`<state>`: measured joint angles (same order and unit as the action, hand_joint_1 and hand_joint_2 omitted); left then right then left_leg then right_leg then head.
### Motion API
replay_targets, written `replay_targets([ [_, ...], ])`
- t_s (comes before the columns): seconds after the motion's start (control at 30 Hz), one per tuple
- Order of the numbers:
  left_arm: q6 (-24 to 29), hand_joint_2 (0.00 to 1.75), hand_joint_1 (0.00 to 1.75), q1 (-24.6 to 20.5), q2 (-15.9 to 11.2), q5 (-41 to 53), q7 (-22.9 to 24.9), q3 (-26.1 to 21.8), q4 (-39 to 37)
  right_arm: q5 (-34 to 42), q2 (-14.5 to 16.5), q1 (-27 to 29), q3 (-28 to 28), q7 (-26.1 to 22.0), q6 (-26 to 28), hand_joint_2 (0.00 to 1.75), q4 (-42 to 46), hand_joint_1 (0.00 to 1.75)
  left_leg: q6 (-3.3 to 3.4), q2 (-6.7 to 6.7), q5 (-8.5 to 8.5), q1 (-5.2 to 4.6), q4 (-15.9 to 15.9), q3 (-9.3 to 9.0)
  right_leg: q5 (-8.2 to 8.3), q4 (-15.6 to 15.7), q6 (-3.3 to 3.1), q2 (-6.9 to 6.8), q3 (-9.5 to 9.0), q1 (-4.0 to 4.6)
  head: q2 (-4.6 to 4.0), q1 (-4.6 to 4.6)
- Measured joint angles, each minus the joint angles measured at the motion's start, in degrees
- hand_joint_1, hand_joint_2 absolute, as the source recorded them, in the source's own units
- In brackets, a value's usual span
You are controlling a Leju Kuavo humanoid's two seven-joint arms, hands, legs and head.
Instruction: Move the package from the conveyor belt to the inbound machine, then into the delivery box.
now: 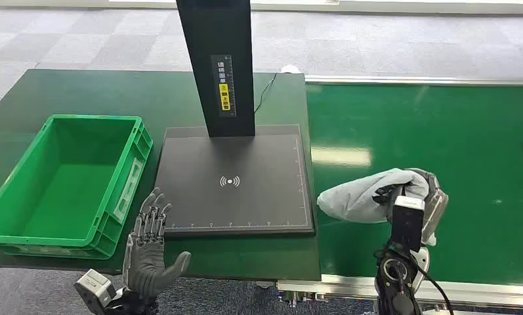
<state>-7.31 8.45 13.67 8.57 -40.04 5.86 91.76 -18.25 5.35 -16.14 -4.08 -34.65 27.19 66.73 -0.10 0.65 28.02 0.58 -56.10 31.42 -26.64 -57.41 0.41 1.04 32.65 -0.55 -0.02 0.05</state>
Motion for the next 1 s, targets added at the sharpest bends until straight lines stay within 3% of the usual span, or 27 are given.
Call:
replay_targets([
  [0.07, 0.0, 1.75, 0.0, -0.3, 0.0, 0.0, 0.0, 0.1, -0.1, -0.3, 0.1, -1.6, 0.8, 0.0, 0.0, 1.75, -1.1, 1.75, -0.01, 0.02, -0.02, 0.0, 0.0, 0.02, 0.0, 0.0, 0.0, -0.01, 0.0, 0.0, 0.0, 0.0],
  [0.3, 1.1, 1.75, 0.0, -3.4, -0.2, -0.2, 0.0, 1.8, -2.0, -2.4, 1.2, -15.7, 6.5, 0.6, 0.3, 1.75, -11.9, 1.75, -0.03, 0.1, -0.15, 0.01, 0.0, 0.09, 0.08, 0.0, -0.01, -0.06, 0.1, 0.01, 0.0, -0.01],
  [0.6, 1.1, 1.75, 0.0, -4.9, -0.7, -0.3, 0.0, 2.9, -3.5, -3.5, 2.9, -23.7, 9.7, 2.7, -0.9, 1.75, -17.8, 1.75, -0.03, 0.09, -0.15, 0.0, 0.0, 0.37, 0.1, -0.1, -0.01, -0.05, 0.29, -0.01, 0.0, 0.01],
  [0.8, -0.4, 1.75, 0.0, -7.5, -0.7, -1.1, 0.0, 3.7, -5.7, -6.1, 7.2, -34.4, 14.6, 10.1, -10.9, 1.75, -25.8, 1.75, -0.07, 0.04, -0.19, 0.05, 0.0, 0.29, 0.12, -0.1, -0.06, -0.01, 0.3, 0.04, 0.0, 0.0],
  [1.0, -0.6, 1.75, 0.0, -10.3, -1.0, -2.2, 0.0, 4.7, -8.4, -2.3, 12.5, -37.2, 23.2, 14.8, -24.9, 1.75, -34.8, 1.75, -0.1, 0.07, -0.2, 0.12, 0.0, 0.34, 0.11, -0.1, -0.07, -0.03, 0.33, 0.11, 0.0, 0.0],
])
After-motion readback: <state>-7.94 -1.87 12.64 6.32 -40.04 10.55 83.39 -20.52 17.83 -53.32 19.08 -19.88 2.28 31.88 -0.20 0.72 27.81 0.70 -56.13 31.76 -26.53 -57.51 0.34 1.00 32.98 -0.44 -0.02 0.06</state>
